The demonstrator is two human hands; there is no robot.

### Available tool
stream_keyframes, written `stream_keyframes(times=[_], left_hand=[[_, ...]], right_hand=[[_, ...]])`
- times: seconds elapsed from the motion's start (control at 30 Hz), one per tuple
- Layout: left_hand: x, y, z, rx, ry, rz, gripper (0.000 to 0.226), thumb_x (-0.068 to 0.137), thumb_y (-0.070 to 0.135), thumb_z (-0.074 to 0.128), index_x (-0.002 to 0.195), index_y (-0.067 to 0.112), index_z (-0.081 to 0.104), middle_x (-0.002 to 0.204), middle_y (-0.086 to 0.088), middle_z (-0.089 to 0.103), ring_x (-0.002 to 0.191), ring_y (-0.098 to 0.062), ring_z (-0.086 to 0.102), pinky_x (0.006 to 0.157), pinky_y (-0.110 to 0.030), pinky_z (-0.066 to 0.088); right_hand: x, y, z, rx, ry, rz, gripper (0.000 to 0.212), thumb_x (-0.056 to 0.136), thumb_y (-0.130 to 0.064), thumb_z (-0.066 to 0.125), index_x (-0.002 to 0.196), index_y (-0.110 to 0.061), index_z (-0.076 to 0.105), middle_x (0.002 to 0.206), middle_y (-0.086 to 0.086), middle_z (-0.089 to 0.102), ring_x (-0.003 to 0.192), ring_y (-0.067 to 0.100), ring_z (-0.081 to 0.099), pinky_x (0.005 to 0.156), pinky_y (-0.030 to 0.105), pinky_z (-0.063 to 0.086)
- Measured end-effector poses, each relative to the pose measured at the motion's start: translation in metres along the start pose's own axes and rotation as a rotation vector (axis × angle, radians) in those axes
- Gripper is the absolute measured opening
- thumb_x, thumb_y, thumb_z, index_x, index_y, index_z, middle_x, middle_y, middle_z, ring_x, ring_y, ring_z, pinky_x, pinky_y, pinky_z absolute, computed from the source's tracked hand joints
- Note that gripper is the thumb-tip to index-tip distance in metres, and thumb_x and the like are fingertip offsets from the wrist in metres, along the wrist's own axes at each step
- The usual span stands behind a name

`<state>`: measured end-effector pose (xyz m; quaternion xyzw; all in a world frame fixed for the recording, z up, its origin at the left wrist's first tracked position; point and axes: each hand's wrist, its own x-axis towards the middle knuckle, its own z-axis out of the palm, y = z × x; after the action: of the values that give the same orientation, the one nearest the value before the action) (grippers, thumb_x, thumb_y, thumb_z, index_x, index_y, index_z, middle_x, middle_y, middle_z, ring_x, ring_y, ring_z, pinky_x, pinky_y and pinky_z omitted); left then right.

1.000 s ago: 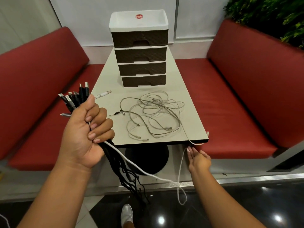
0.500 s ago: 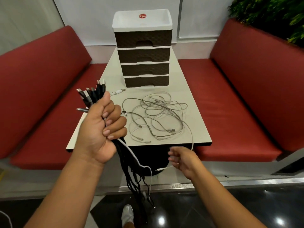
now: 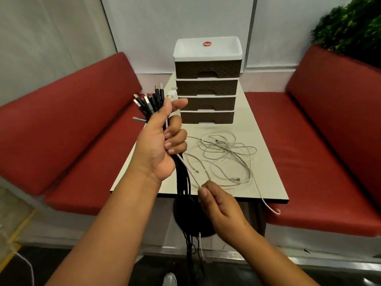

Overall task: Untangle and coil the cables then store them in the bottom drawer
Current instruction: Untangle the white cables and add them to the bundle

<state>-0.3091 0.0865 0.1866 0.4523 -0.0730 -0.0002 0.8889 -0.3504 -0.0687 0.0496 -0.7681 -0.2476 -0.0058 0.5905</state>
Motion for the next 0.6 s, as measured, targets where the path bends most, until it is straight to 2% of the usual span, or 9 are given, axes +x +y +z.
stream_keyframes(times=[0.1, 0.23, 0.33, 0.4, 0.47, 0.53, 0.6], left_hand=[[0.003, 0.01, -0.002, 0.025, -0.018, 0.041, 0.031, 0.102, 0.037, 0.04, 0.112, 0.024, 0.066, 0.049, 0.008, 0.023, 0.035, -0.001, 0.017, 0.032, -0.014, 0.016], [-0.002, -0.006, 0.001, 0.093, 0.009, 0.015, 0.03, 0.102, 0.028, 0.042, 0.123, 0.022, 0.063, 0.054, 0.005, 0.023, 0.038, -0.002, 0.017, 0.036, -0.018, 0.011], [-0.004, -0.015, 0.001, 0.079, 0.047, 0.016, 0.027, 0.101, 0.028, 0.044, 0.115, 0.02, 0.066, 0.055, 0.005, 0.023, 0.037, -0.003, 0.018, 0.037, -0.018, 0.011], [-0.003, -0.014, 0.002, 0.049, 0.077, 0.03, 0.026, 0.1, 0.032, 0.046, 0.099, 0.019, 0.068, 0.053, 0.006, 0.022, 0.037, -0.003, 0.017, 0.036, -0.018, 0.011], [0.001, -0.008, 0.003, 0.001, 0.081, 0.033, 0.03, 0.1, 0.037, 0.043, 0.082, 0.02, 0.059, 0.049, 0.008, 0.021, 0.036, -0.002, 0.016, 0.034, -0.017, 0.011], [0.006, 0.003, 0.006, -0.044, 0.058, 0.031, 0.031, 0.102, 0.038, 0.04, 0.078, 0.022, 0.051, 0.047, 0.01, 0.022, 0.034, -0.002, 0.017, 0.033, -0.015, 0.011], [0.012, 0.015, 0.009, -0.054, 0.032, 0.043, 0.03, 0.102, 0.039, 0.039, 0.079, 0.022, 0.049, 0.046, 0.009, 0.022, 0.033, -0.002, 0.018, 0.032, -0.015, 0.013]], right_hand=[[-0.02, 0.033, 0.014, -0.062, 0.023, 0.05, 0.031, 0.098, -0.052, 0.036, 0.075, -0.033, 0.044, 0.062, -0.013, 0.044, 0.056, 0.004, 0.042, 0.055, 0.024, 0.034], [-0.037, 0.057, 0.02, -0.127, -0.057, 0.114, 0.022, 0.099, -0.042, 0.038, 0.078, -0.042, 0.045, 0.065, -0.017, 0.05, 0.06, 0.002, 0.048, 0.058, 0.019, 0.034], [-0.036, 0.065, 0.015, -0.169, -0.058, 0.126, 0.02, 0.097, -0.043, 0.037, 0.078, -0.041, 0.044, 0.065, -0.016, 0.049, 0.061, 0.003, 0.048, 0.058, 0.019, 0.034], [-0.034, 0.071, 0.01, -0.186, -0.045, 0.124, 0.024, 0.096, -0.052, 0.035, 0.081, -0.035, 0.044, 0.066, -0.014, 0.047, 0.061, 0.003, 0.047, 0.059, 0.022, 0.035], [-0.037, 0.077, 0.006, -0.206, -0.031, 0.124, 0.036, 0.092, -0.064, 0.031, 0.083, -0.032, 0.045, 0.066, -0.013, 0.048, 0.062, 0.002, 0.048, 0.059, 0.021, 0.036], [-0.043, 0.084, 0.004, -0.25, -0.012, 0.152, 0.041, 0.088, -0.071, 0.026, 0.083, -0.034, 0.044, 0.065, -0.01, 0.05, 0.061, 0.005, 0.052, 0.058, 0.022, 0.038], [-0.05, 0.093, 0.002, -0.321, 0.031, 0.17, 0.039, 0.09, -0.069, 0.024, 0.083, -0.036, 0.044, 0.069, -0.005, 0.053, 0.065, 0.011, 0.055, 0.06, 0.027, 0.042]])
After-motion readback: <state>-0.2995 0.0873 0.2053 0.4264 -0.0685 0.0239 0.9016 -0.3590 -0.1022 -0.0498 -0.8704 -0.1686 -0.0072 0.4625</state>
